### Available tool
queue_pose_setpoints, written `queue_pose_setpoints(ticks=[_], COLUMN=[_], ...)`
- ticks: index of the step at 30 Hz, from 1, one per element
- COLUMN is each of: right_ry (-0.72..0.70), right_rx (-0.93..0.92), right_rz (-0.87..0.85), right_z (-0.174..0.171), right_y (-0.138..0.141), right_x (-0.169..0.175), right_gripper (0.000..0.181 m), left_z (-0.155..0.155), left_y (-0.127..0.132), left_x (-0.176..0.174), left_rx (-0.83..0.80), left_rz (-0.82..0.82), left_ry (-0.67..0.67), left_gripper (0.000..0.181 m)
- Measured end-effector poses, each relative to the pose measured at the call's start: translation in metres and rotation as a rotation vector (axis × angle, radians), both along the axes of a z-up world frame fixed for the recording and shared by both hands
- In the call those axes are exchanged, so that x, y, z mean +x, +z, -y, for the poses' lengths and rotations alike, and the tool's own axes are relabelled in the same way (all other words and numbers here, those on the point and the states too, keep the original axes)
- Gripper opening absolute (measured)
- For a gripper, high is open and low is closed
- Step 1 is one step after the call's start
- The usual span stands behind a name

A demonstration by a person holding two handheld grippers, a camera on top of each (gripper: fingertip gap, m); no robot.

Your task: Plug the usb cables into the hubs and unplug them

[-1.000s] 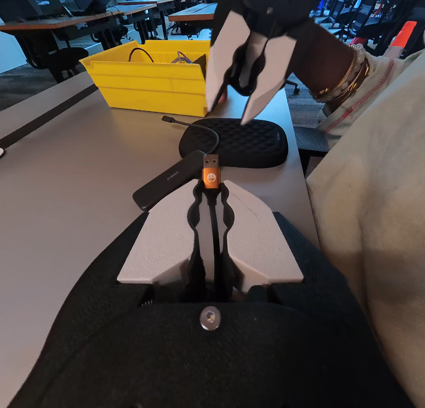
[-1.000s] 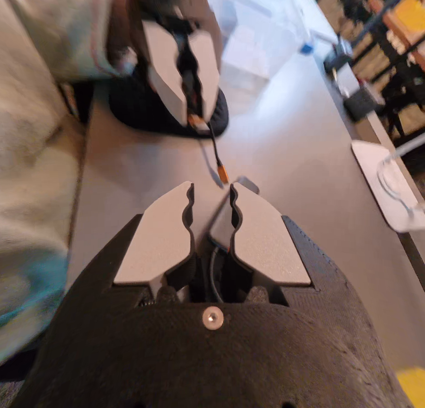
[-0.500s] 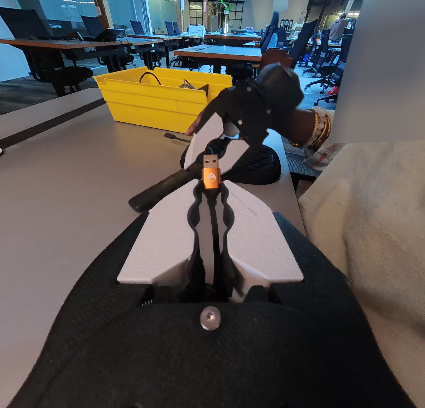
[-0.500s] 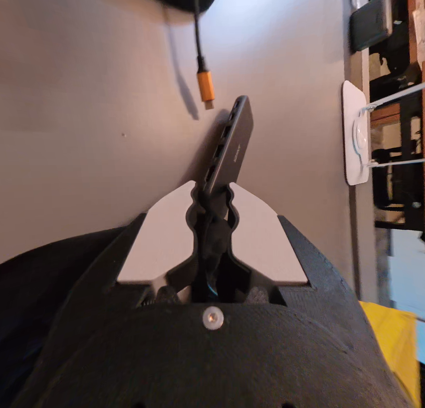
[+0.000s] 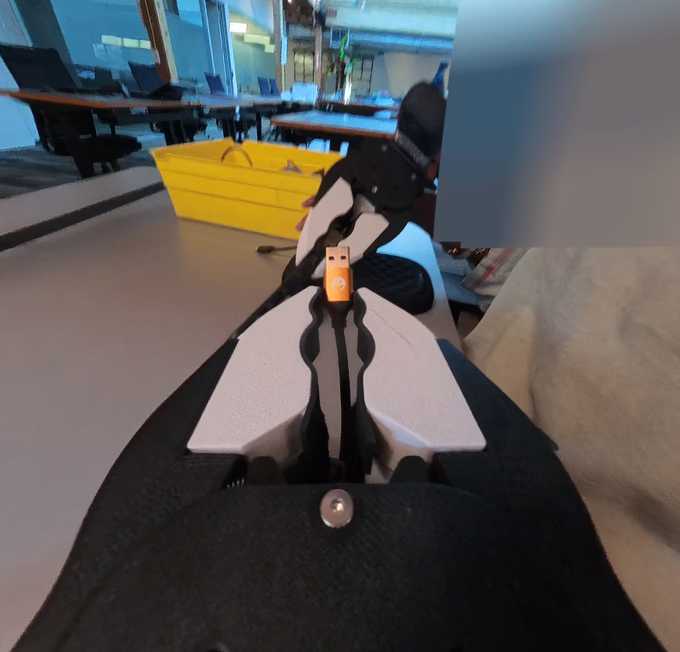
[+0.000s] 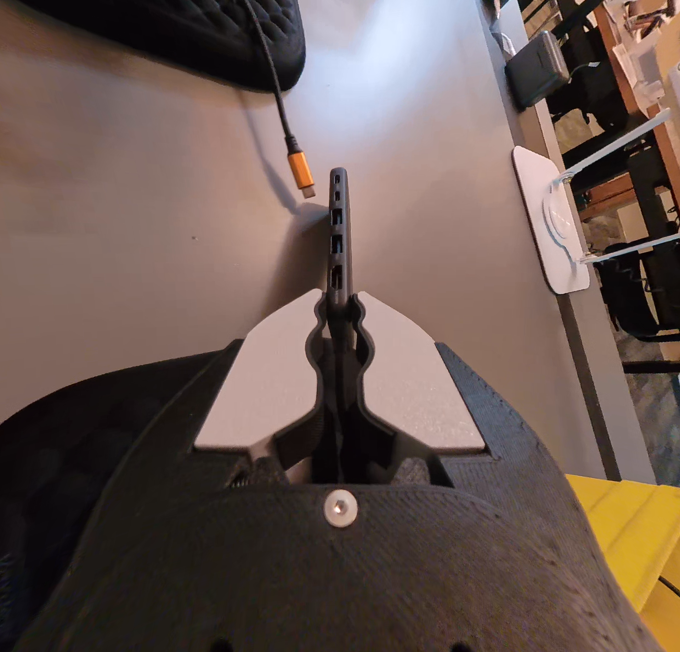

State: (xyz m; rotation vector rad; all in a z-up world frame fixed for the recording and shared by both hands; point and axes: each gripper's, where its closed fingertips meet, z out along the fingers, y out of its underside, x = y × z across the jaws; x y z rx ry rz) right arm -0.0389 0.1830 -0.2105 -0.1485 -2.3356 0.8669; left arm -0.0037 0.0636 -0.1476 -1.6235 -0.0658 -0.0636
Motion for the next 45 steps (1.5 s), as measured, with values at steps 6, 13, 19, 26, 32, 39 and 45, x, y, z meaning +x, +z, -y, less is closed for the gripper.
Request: queue_pose_setpoints(ticks=[6,13,19,26,32,39,45], right_ry=[0.031,0.045,0.035,0.030,-0.002,0.152,0.187], right_rx=[0.013,-0.010,-0.031,-0.003,-0.027,-0.571,-0.579], right_rz=[-0.004,-0.001,0.015,0.032,0.110,0.093,0.180], right_z=[0.000,-0.002,-0.003,-0.004,0.002,0.084,0.115], right_y=[-0.002,-0.004,-0.004,-0.006,-0.002,0.096,0.105], right_x=[0.005,0.008,0.007,0.008,0.011,0.026,0.021], right_gripper=[0.013,0.013,0.013,0.014,0.032,0.034,0.031], left_z=[0.026,0.020,0.012,0.008,0.008,0.007,-0.006], left_y=[0.050,0.044,0.034,0.030,0.042,0.057,0.046], left_x=[0.005,0.004,0.003,0.004,-0.016,-0.020,-0.016], left_rx=[0.370,0.291,0.194,0.147,0.142,0.015,-0.092], left_rz=[-0.002,-0.045,-0.073,-0.103,-0.348,-0.939,-1.071], left_ry=[-0.053,-0.027,0.003,0.020,0.271,0.593,0.579], left_gripper=[0.015,0.015,0.015,0.015,0.015,0.015,0.015])
